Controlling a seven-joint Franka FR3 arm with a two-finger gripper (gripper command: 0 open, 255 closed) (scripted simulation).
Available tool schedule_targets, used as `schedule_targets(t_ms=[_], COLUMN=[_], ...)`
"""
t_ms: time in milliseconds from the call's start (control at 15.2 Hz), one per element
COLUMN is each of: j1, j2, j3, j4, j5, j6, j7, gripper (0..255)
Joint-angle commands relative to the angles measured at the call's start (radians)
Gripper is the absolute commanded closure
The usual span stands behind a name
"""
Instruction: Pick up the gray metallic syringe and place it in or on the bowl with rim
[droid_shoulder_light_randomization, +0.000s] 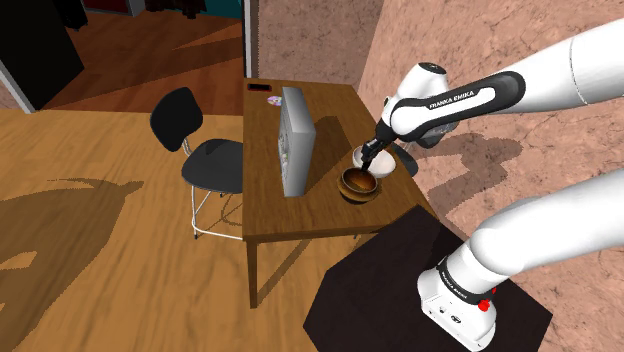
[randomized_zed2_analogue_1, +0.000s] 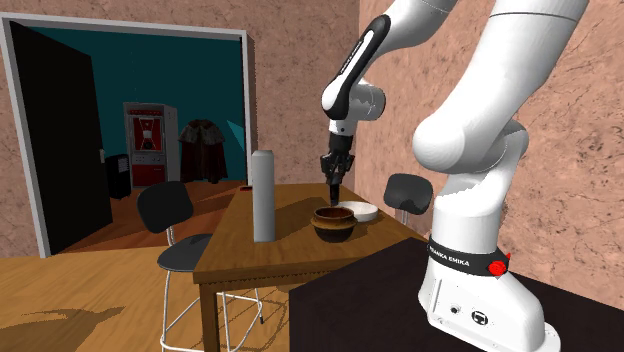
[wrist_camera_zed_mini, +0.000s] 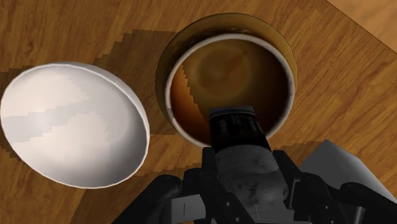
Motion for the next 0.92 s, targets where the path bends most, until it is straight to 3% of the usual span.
schedule_targets(t_ms=[0,198,660,726,858], j1=[0.001,0.003,0.003,0.003,0.003], j2=[0.021,0.05,0.05,0.05,0.05], j3=[0.001,0.0,0.0,0.0,0.0], j4=[-0.01,-0.021,-0.021,-0.021,-0.021], j5=[0.002,0.004,0.004,0.004,0.004], j6=[0.032,0.072,0.072,0.072,0.072], j7=[0.0,-0.003,-0.003,-0.003,-0.003], gripper=[255,255,255,0,0])
